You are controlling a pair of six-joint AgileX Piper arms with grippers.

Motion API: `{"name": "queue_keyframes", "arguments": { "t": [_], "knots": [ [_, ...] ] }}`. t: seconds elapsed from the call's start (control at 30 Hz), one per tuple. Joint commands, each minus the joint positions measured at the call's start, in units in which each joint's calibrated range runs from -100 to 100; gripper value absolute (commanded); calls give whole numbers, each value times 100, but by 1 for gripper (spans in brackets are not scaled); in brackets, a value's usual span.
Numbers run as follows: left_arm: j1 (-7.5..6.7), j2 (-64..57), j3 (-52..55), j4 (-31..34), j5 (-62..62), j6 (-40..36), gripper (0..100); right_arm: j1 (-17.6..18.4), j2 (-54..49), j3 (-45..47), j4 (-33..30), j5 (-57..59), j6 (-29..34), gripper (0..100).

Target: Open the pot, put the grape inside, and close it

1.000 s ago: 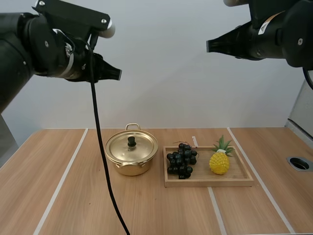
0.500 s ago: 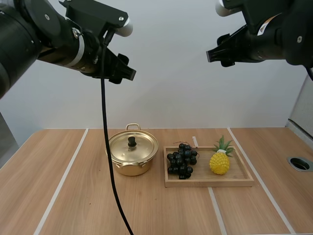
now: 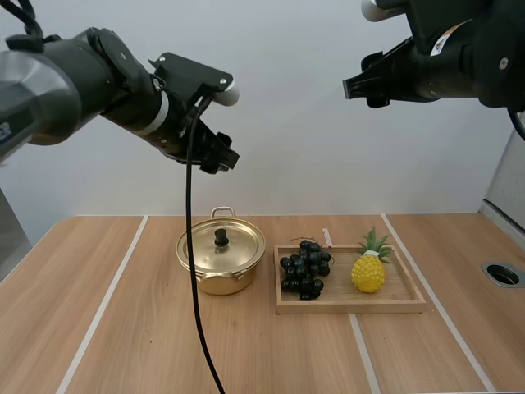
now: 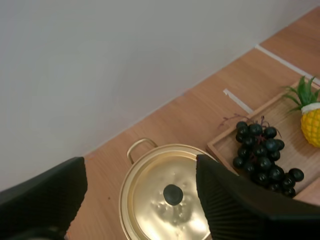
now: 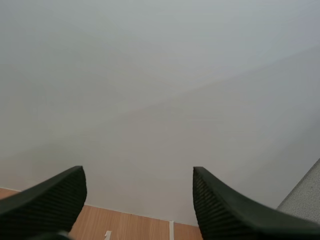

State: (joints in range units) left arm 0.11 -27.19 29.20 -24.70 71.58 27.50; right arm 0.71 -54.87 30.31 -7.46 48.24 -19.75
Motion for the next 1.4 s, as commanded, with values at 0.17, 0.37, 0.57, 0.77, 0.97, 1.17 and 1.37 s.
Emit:
{"name": "queue_keyframes", "arguments": {
  "t": [0.17,0.37,0.57,0.77,0.97,1.17,1.37],
  "knots": [
    [-9,481,-53,-127,260,10,100,-17,-21,-46,77,-139,-40,100],
    [-11,557,-53,-287,416,126,100,-17,-21,-46,77,99,-40,100],
    [-11,1051,-53,-164,489,169,100,-17,-21,-46,77,206,-40,100],
    [-9,1703,-53,-18,532,169,100,-17,-21,-46,77,261,-40,100],
    [-147,2155,-245,346,597,23,100,-17,-21,-46,77,261,-40,100],
    [-374,2679,-900,955,1198,-460,100,-17,-21,-46,77,279,-50,100],
    [-374,3114,-1302,1154,1703,-573,100,-17,-21,-46,77,333,-87,100]
  ]
}}
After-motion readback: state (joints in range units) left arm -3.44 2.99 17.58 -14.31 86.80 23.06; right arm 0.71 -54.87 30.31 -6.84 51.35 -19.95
